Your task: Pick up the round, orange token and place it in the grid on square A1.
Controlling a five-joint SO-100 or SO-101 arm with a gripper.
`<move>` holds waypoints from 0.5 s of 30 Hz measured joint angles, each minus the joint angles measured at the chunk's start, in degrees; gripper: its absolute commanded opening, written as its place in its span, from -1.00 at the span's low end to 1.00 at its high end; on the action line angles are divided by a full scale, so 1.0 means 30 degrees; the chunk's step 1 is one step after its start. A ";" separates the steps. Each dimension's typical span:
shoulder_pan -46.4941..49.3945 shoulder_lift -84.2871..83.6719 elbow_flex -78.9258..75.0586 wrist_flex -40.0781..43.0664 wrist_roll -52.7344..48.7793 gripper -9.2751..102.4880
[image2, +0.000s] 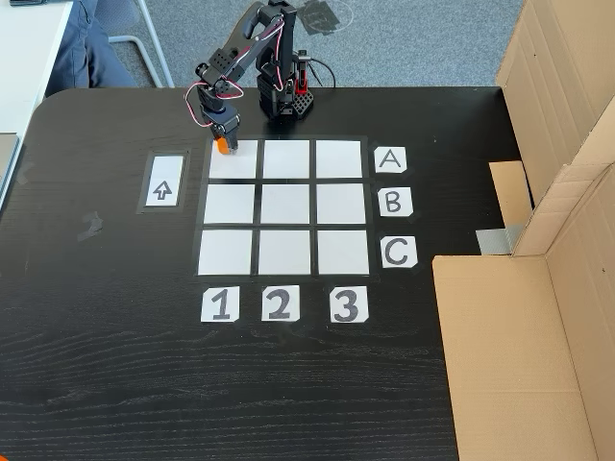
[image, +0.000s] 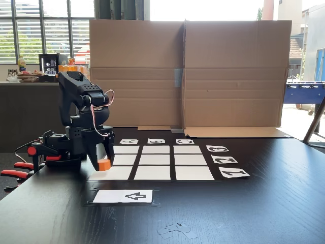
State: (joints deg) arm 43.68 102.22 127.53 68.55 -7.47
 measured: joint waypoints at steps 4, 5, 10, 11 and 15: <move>-0.0615 0.0000 0.0674 -0.0322 0.0000 -0.63; -0.0703 0.0029 0.0791 -0.0381 0.0000 -0.63; -0.0732 0.0029 0.1025 -0.0791 -0.0029 -0.63; -0.0732 0.0029 0.0996 -0.0908 0.0000 -0.63; -0.0762 0.0029 0.1143 -0.1113 0.0000 -0.62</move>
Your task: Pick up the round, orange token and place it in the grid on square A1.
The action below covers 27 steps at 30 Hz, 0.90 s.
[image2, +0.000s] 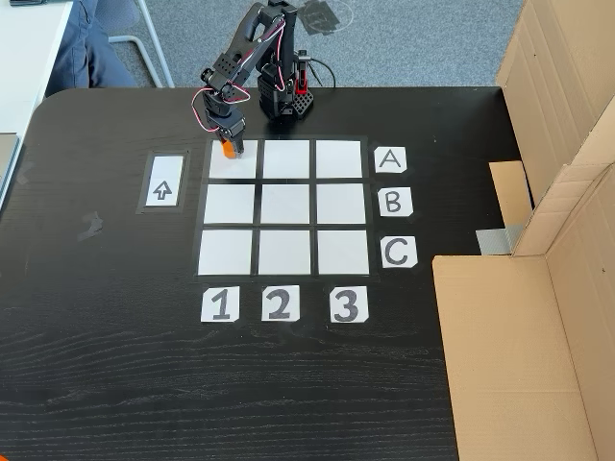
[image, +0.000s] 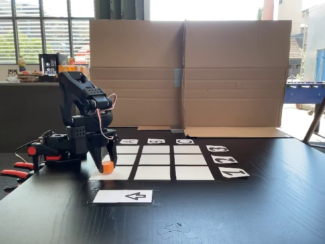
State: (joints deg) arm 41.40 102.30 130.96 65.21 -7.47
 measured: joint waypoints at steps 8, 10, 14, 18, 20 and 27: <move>-0.0234 0.0000 0.0293 -0.0527 0.0029 -0.61; -0.0234 0.0000 0.0322 -0.0586 0.0059 -0.59; -0.0234 0.0000 0.0439 -0.0791 0.0088 -0.55; -0.0234 -0.0059 0.0439 -0.0820 0.0205 -0.45; -0.0234 -0.0088 0.0439 -0.0879 0.0293 -0.37; -0.0234 -0.0088 0.0439 -0.0879 0.0293 -0.22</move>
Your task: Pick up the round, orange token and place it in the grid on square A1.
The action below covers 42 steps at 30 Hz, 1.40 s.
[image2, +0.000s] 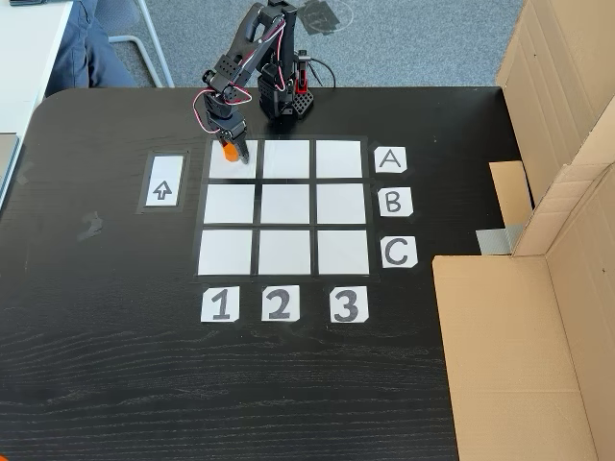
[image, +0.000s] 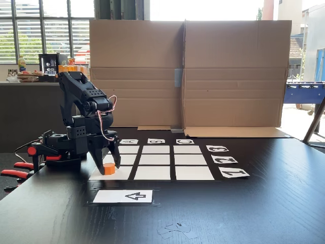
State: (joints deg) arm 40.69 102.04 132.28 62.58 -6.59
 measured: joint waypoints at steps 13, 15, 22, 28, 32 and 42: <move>0.2197 0.2021 -0.0293 -0.3252 0.0000 -0.21; 0.2695 0.2695 -0.0791 -0.3311 0.0000 -0.21; 0.3984 0.5332 -0.2871 -0.1904 0.0000 -0.22; 0.5391 0.7354 -0.6357 0.2578 0.0000 -0.23; 0.6826 0.8643 -0.8672 0.5977 0.0000 -0.25; 1.2246 1.2539 -0.8965 0.8291 0.0000 -0.32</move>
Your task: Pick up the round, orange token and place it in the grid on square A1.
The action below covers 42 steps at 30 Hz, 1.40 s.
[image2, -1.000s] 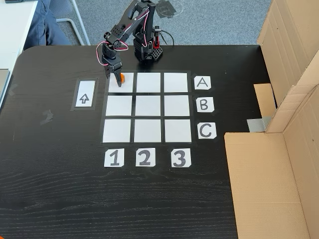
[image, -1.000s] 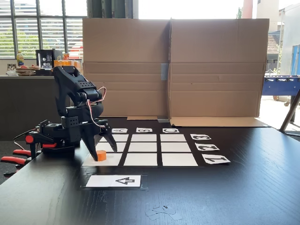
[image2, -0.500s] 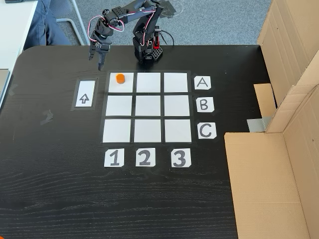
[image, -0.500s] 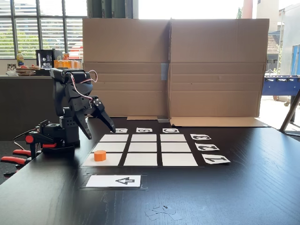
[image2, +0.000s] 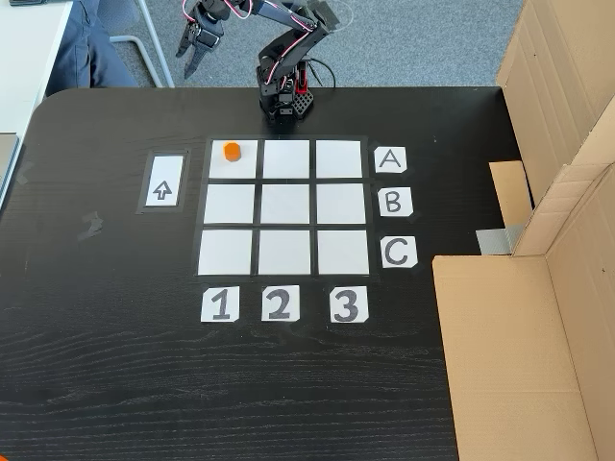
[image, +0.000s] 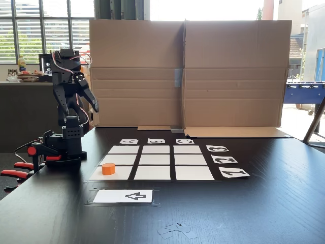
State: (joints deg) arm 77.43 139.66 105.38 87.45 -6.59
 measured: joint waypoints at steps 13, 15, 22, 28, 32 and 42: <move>0.5625 0.4395 0.7998 -0.1582 -0.0059 -0.36; 0.6006 0.4980 0.9434 -0.2285 -0.0059 -0.36; 0.7090 0.6768 1.3887 -0.5303 -0.0059 -0.38; 0.7324 0.8232 1.7197 -0.7588 -0.0059 -0.43; 0.7324 0.9434 1.9277 -0.8320 -0.0059 -0.44; 0.7412 1.2422 2.2500 -0.8379 -0.0059 -0.48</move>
State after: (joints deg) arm 99.67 176.92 172.88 62.31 -6.77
